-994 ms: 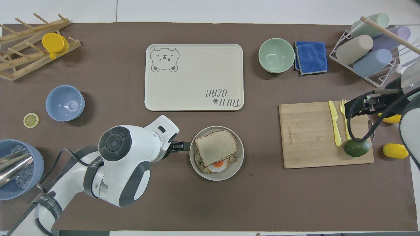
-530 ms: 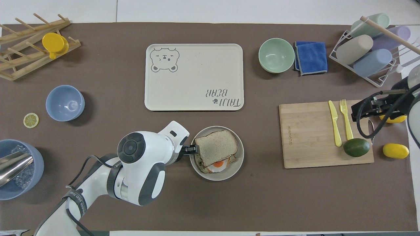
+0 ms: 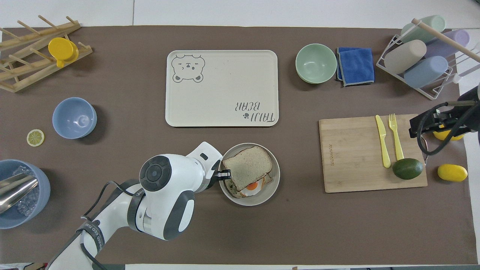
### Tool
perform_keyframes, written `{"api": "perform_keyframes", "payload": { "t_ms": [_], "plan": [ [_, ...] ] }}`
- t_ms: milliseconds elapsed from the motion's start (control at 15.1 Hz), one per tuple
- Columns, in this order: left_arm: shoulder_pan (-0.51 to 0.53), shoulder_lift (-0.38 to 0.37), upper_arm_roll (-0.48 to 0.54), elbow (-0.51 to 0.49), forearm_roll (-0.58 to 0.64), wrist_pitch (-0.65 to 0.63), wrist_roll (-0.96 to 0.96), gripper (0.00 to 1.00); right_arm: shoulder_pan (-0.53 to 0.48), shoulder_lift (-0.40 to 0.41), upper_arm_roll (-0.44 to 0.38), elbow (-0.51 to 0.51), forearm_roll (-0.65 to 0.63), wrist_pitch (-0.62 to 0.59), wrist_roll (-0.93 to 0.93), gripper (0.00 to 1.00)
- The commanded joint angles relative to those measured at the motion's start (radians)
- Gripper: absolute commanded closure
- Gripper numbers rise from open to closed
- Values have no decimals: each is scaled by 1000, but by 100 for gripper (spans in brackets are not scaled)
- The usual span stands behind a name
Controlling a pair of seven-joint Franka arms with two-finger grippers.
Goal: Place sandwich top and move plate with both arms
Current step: 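Slide the plate with the left gripper onto the bear-printed tray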
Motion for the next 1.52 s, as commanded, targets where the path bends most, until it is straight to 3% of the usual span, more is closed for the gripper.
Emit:
{"api": "perform_keyframes", "payload": {
  "t_ms": [0,199,398,530,729,862,994,1326,1459],
  "plan": [
    [-1,1,13,-2,-29,-1,42,100,-23,-13,5,4,20,-4,-20,0],
    [58,-16,13,42,-38,-76,87,100,-56,-15,4,4,20,-2,-32,0],
    [167,-25,16,196,-38,-290,163,100,-63,-15,-4,4,16,-2,-27,0],
    [231,8,18,322,-36,-396,206,100,-68,-16,-7,1,20,-15,-24,0],
    [296,106,19,489,-20,-461,249,100,-59,-16,-5,1,20,-13,-23,0],
    [318,221,24,684,-19,-545,246,100,-57,-16,-5,1,20,-13,-23,0],
    [339,307,25,804,-13,-593,245,100,-59,-16,-5,1,20,-13,-23,0],
    [367,517,18,973,140,-544,317,100,-57,-16,-5,1,20,-13,-23,0],
    [367,532,18,975,142,-498,378,100,-59,-16,-5,1,20,-13,-23,0]
  ]
}}
